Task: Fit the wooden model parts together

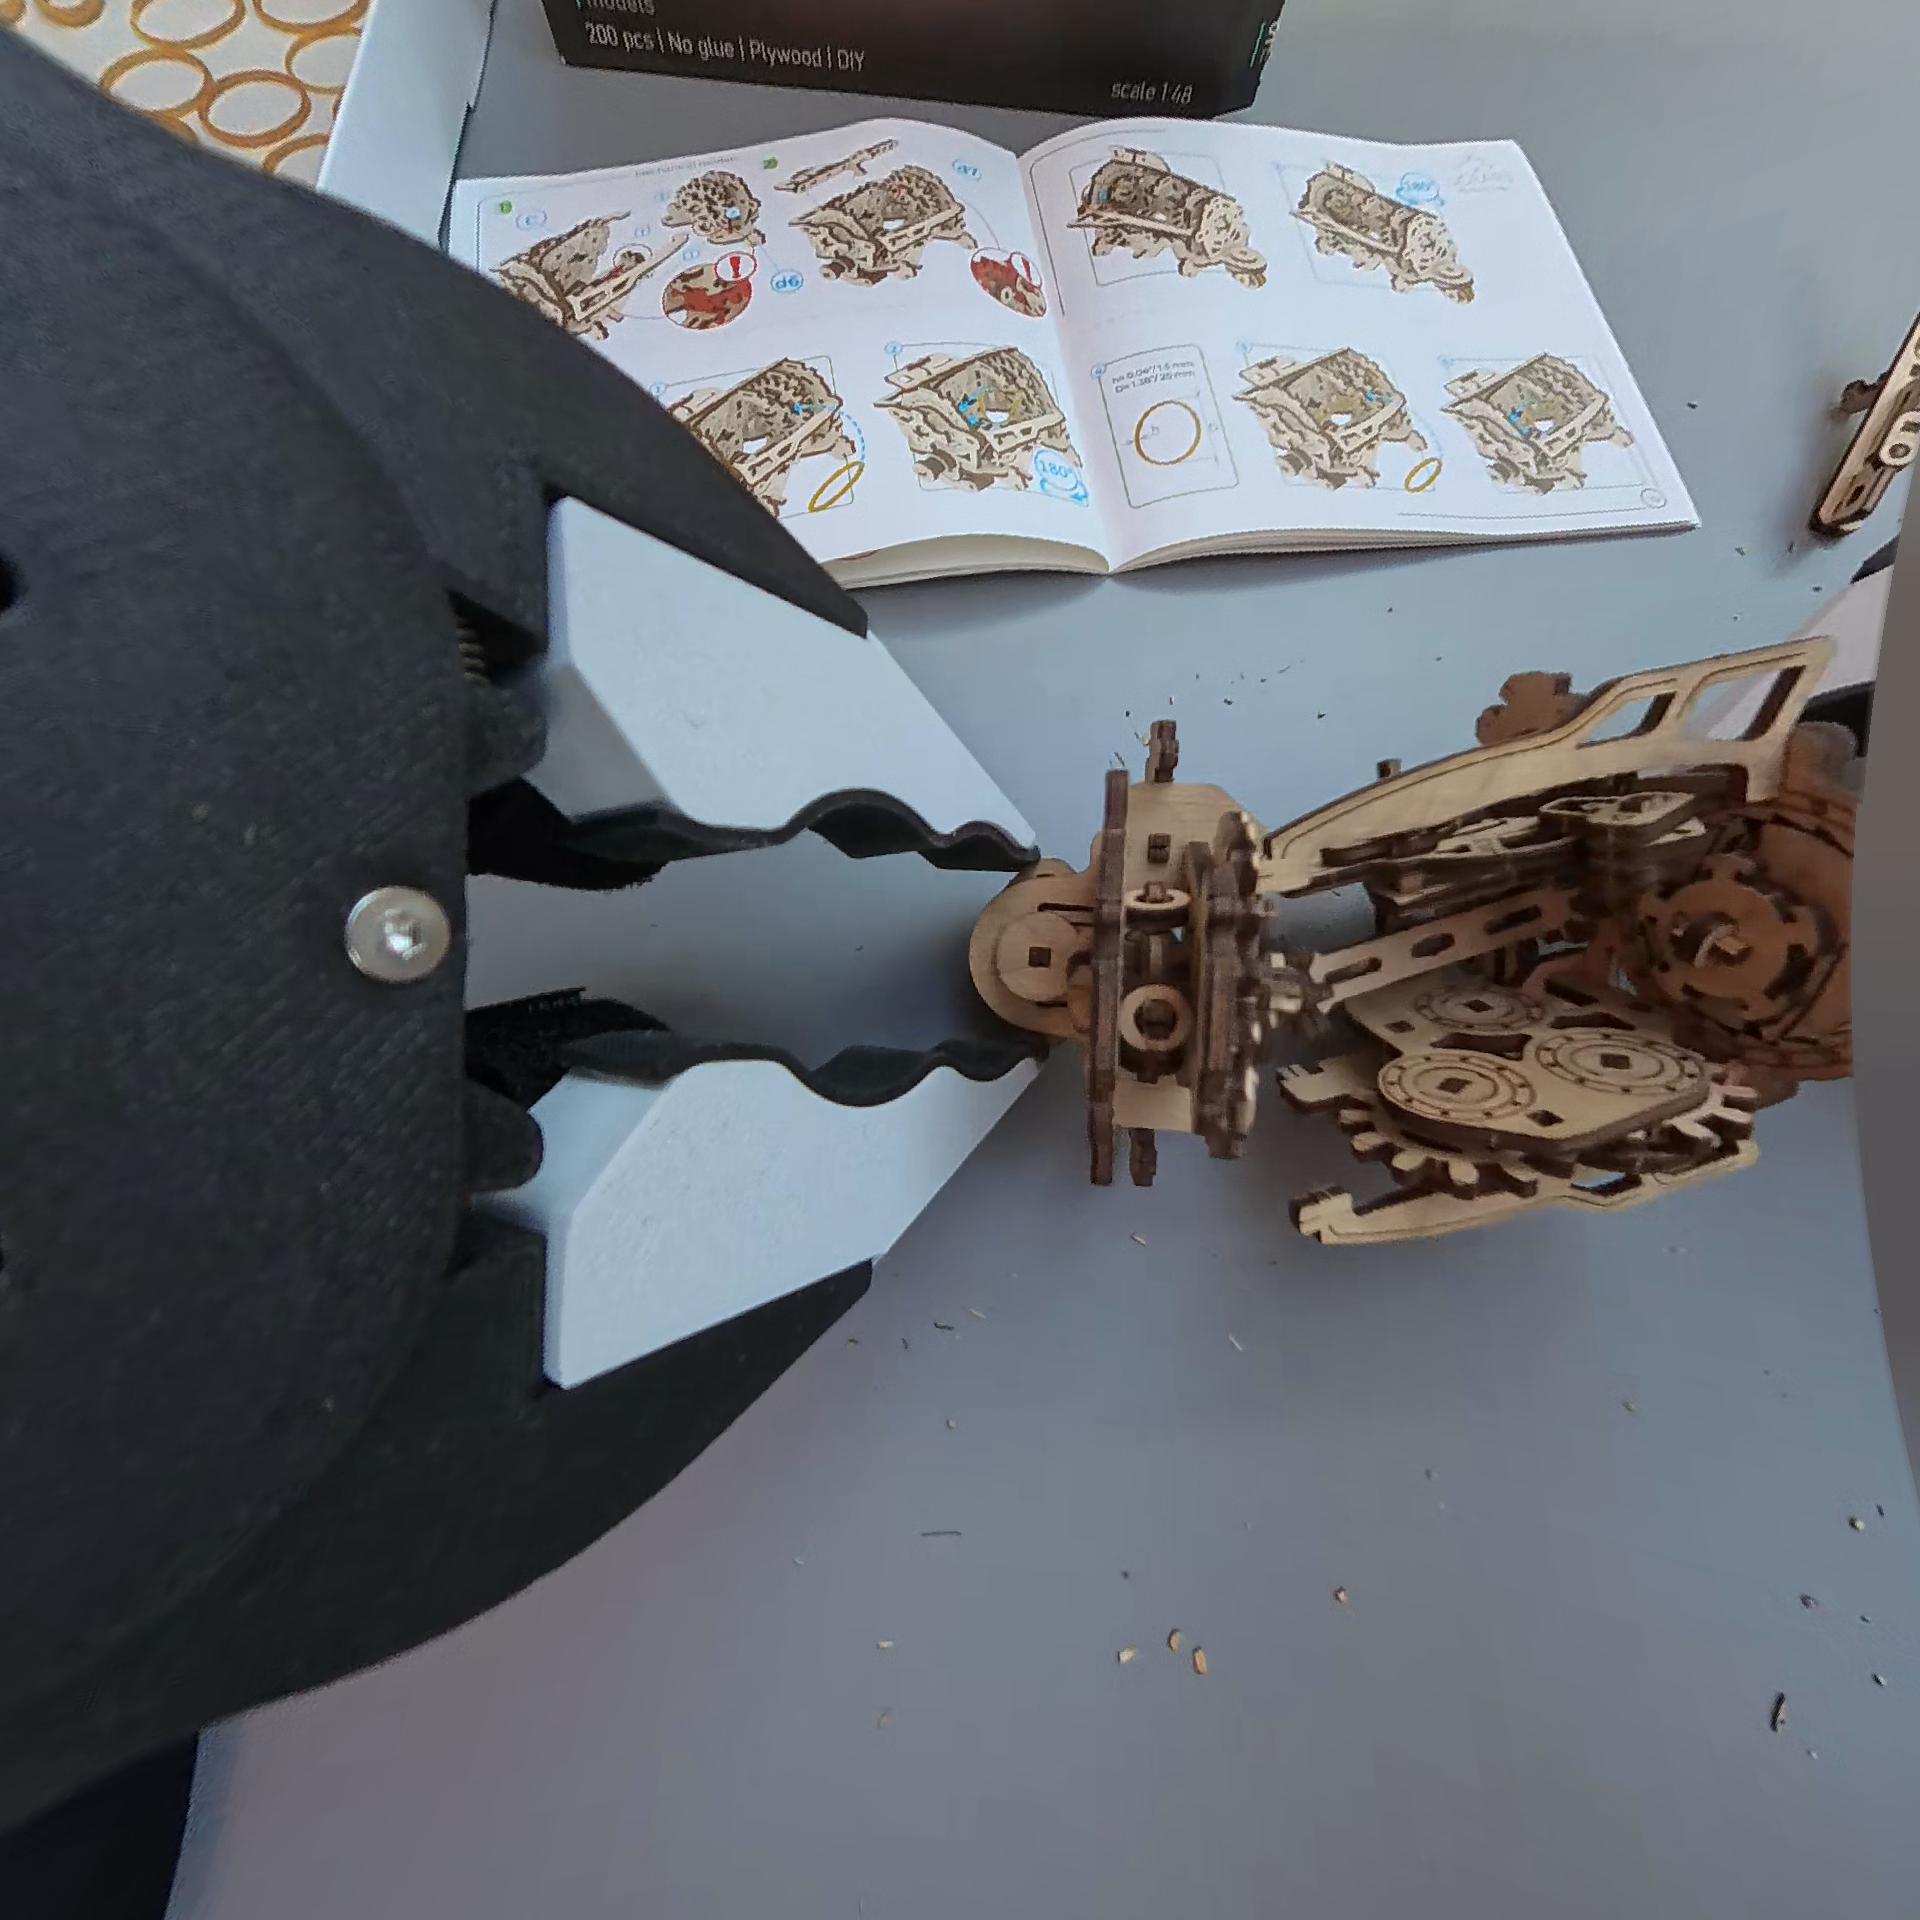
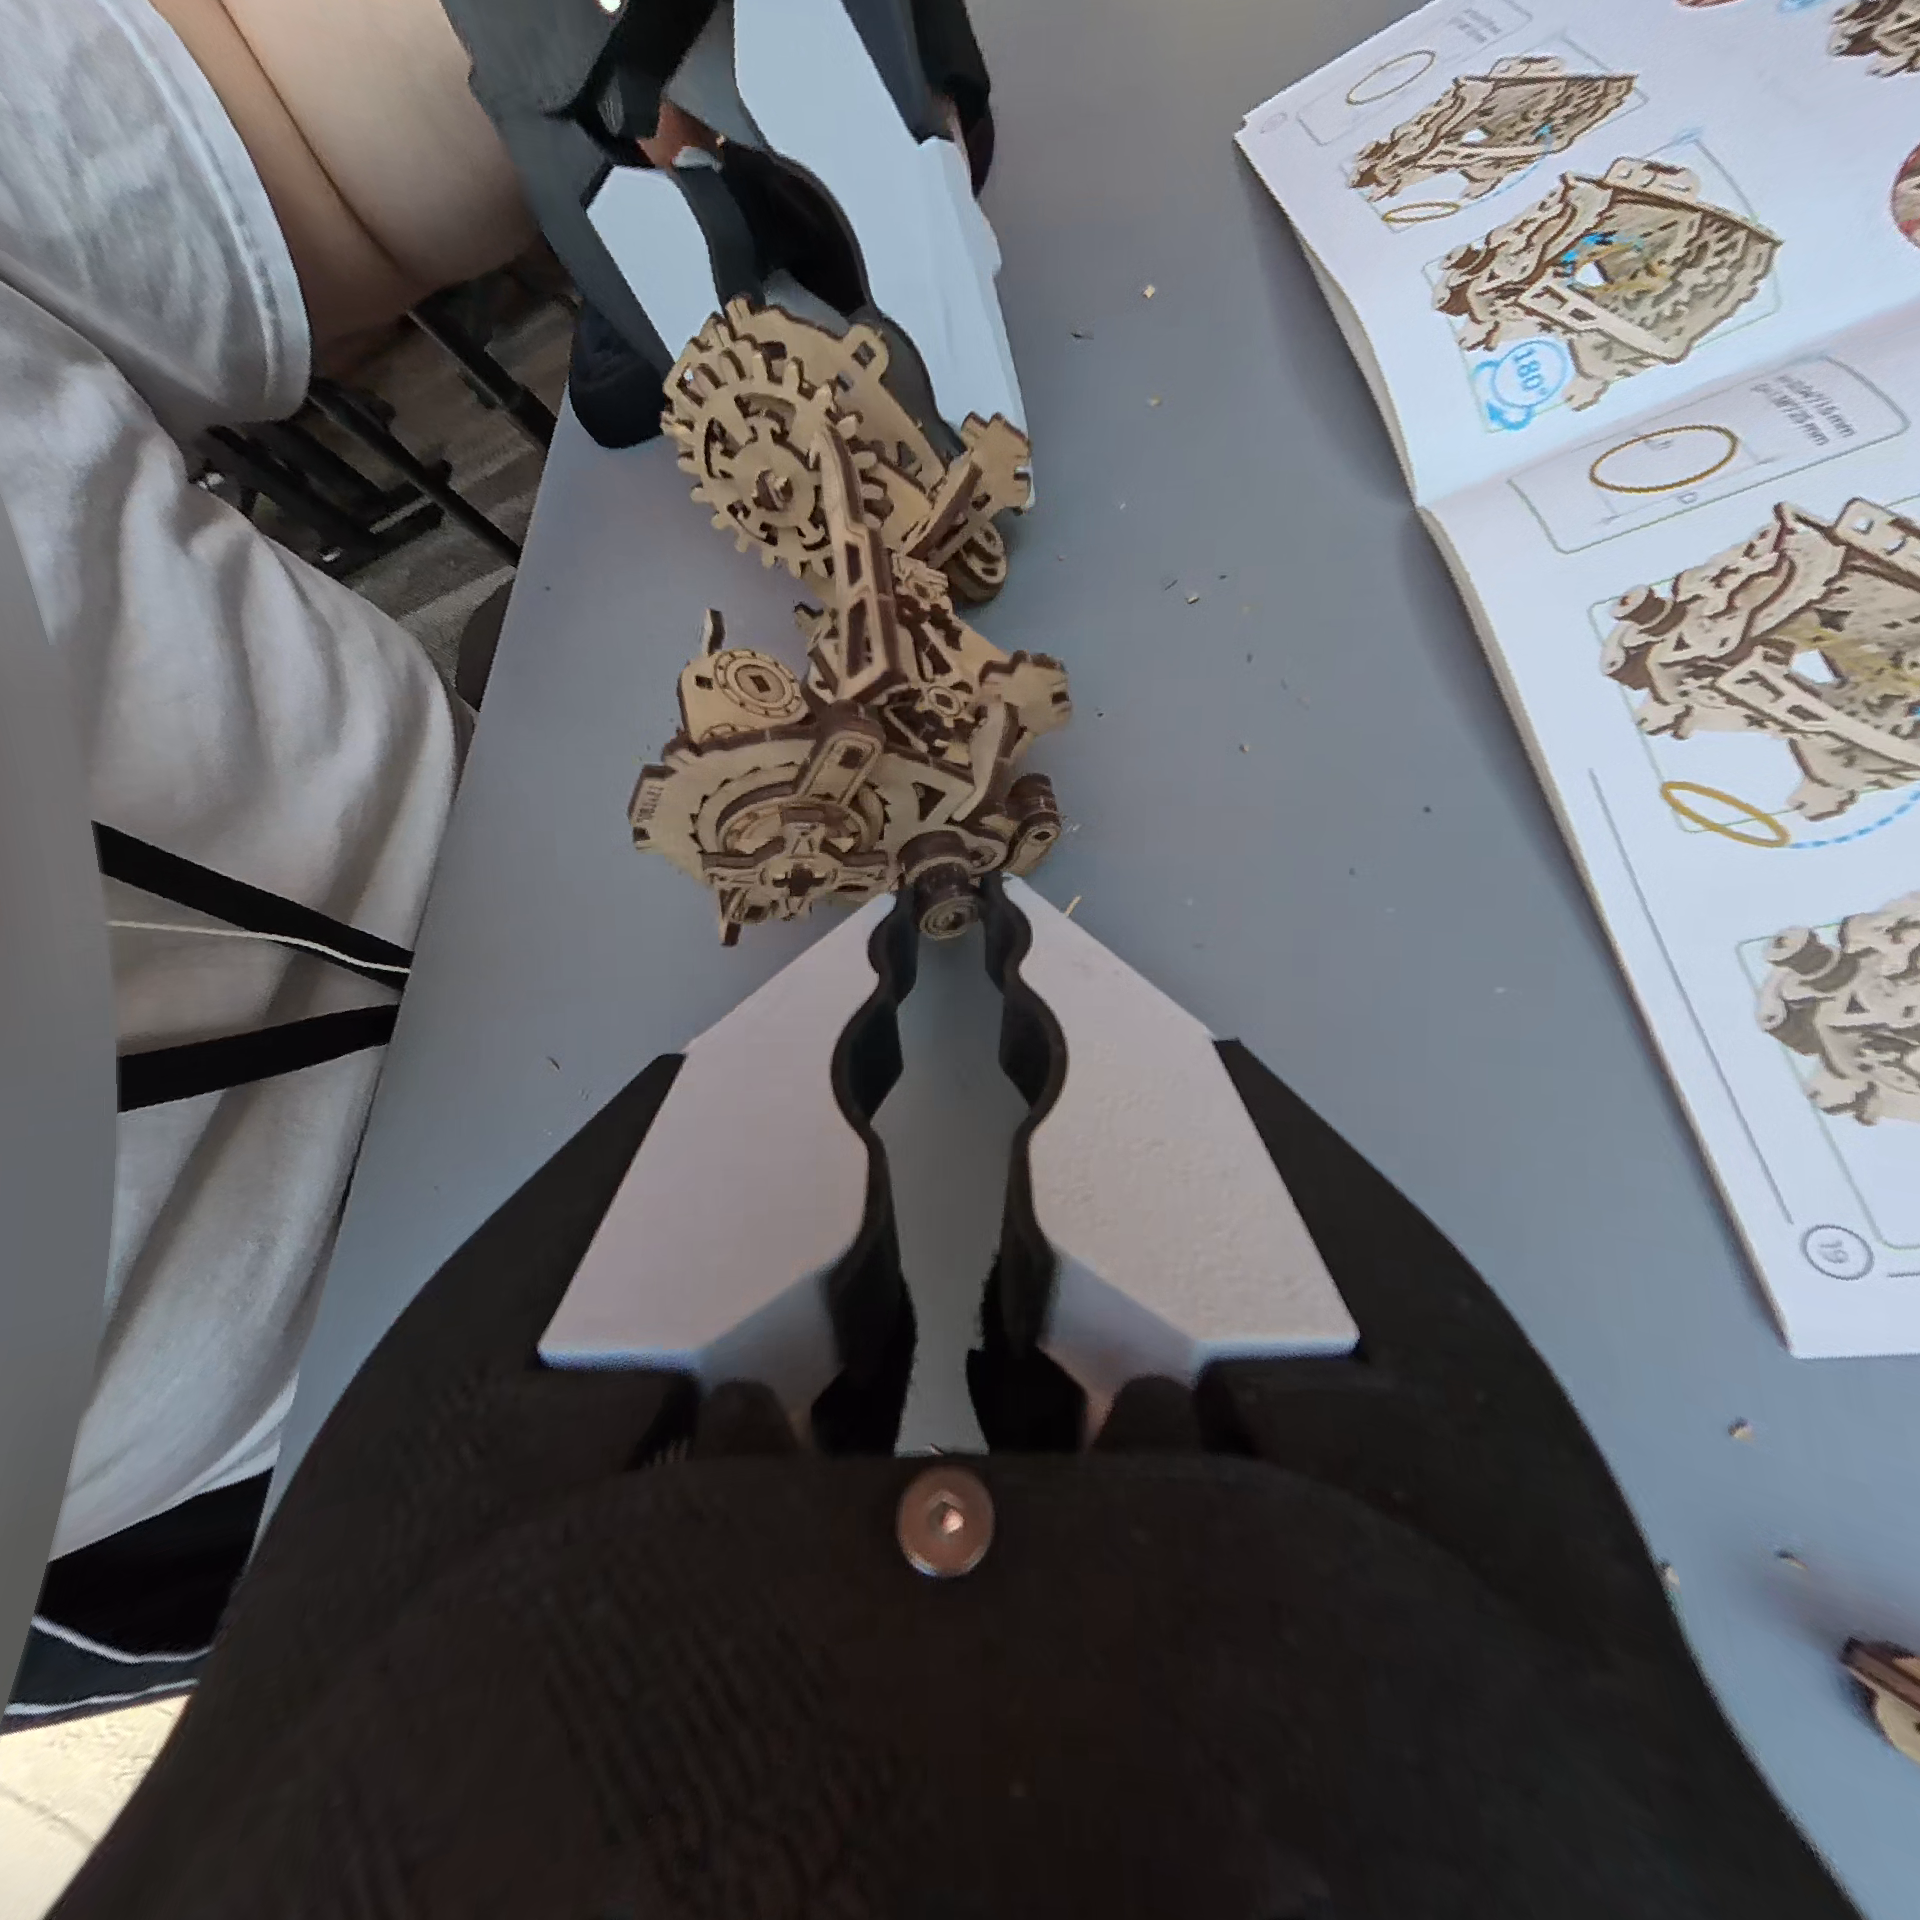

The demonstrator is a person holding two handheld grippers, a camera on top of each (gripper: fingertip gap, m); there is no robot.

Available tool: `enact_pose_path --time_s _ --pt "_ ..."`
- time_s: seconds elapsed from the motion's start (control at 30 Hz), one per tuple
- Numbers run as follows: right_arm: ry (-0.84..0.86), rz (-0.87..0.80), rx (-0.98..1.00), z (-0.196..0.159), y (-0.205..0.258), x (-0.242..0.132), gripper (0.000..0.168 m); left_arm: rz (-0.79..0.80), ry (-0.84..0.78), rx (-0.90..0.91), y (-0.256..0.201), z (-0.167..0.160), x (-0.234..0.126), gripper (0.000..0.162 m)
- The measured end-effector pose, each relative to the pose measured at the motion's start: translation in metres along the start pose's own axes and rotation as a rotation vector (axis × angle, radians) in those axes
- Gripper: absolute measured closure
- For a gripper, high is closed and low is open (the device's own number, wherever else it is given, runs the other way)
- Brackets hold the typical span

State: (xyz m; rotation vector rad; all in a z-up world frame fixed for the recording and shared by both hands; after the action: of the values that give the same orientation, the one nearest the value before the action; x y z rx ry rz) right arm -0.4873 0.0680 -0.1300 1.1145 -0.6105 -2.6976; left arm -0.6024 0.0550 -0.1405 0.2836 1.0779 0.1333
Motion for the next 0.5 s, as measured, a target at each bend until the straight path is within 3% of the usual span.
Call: enact_pose_path --time_s 0.5 --pt "-0.023 0.186 0.226 0.0000 -0.0006 -0.0041 0.156 0.078 -0.003 -0.065 0.0016 -0.0013 0.0005 0.131"
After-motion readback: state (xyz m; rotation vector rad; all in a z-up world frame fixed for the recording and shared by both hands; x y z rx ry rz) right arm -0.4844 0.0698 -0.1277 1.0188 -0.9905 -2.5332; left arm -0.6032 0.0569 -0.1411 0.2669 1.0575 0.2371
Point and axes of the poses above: each gripper's, where its closed fingertips meet, x out along the fingers, z out of its top, y = z × x across the jaws, the point moved 2 cm from there along -x, back along the fingers, and after that the axes turned 9 degrees about y, right-handed, at the moved point
